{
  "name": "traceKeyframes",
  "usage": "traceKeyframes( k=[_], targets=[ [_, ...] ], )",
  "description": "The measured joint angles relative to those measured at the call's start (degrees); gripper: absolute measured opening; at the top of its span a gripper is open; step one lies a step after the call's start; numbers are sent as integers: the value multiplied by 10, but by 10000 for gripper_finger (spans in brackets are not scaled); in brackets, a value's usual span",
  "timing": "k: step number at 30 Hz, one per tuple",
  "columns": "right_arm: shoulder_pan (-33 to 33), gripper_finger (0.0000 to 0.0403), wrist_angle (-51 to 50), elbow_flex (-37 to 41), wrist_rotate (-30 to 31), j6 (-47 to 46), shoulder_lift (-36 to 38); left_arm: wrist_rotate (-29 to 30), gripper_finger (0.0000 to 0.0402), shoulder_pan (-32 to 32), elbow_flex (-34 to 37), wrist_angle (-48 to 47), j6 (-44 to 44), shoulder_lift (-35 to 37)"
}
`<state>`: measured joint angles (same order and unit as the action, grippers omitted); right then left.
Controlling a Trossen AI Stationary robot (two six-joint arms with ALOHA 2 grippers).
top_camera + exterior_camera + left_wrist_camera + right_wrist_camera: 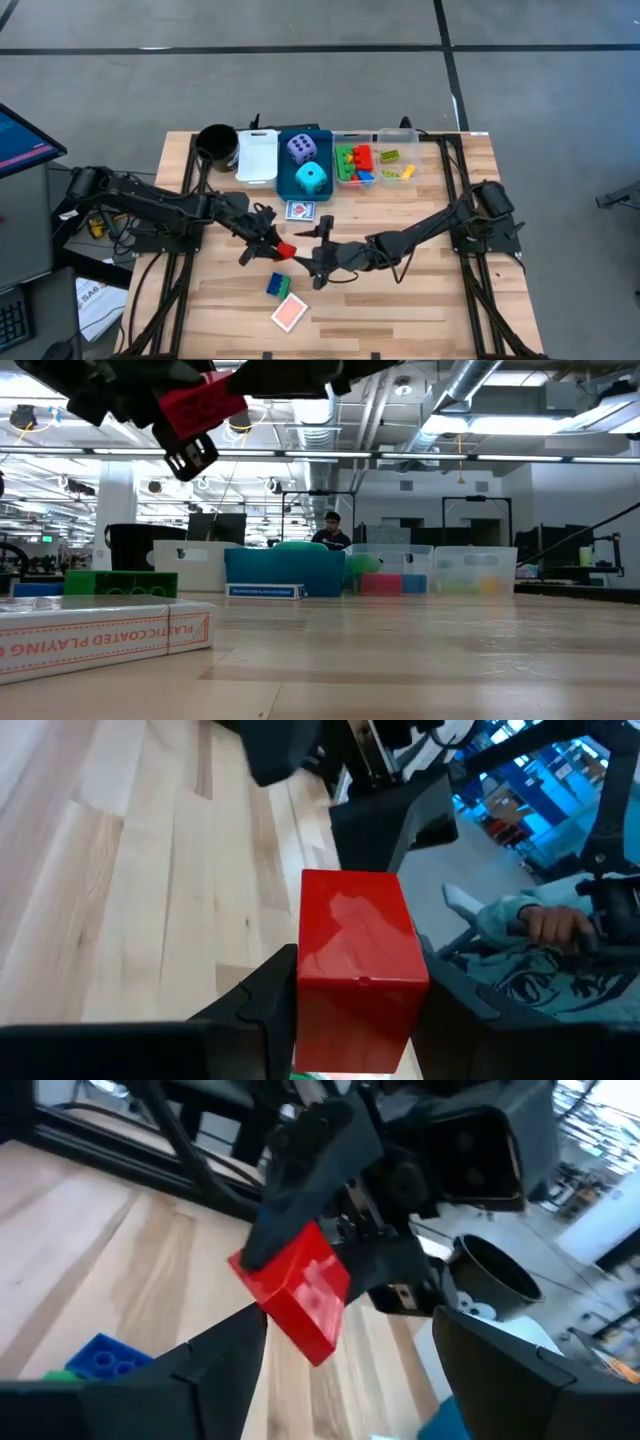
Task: Pick & Place Toys
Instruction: Put the orange triangle blocks into the right transparent bin
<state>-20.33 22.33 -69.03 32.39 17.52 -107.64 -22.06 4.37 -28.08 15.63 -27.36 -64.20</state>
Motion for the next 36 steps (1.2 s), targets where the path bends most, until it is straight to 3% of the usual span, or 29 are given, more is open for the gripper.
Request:
traceKeyframes(
  k=[7, 36],
  targets=[
    [-11, 282, 0, 0, -35, 22, 1, -15, 137, -12, 1, 36, -15, -1],
    [46, 282, -4, -29, -154, 72, 2, -17, 137, -1, 1, 91, -51, -1]
  ],
)
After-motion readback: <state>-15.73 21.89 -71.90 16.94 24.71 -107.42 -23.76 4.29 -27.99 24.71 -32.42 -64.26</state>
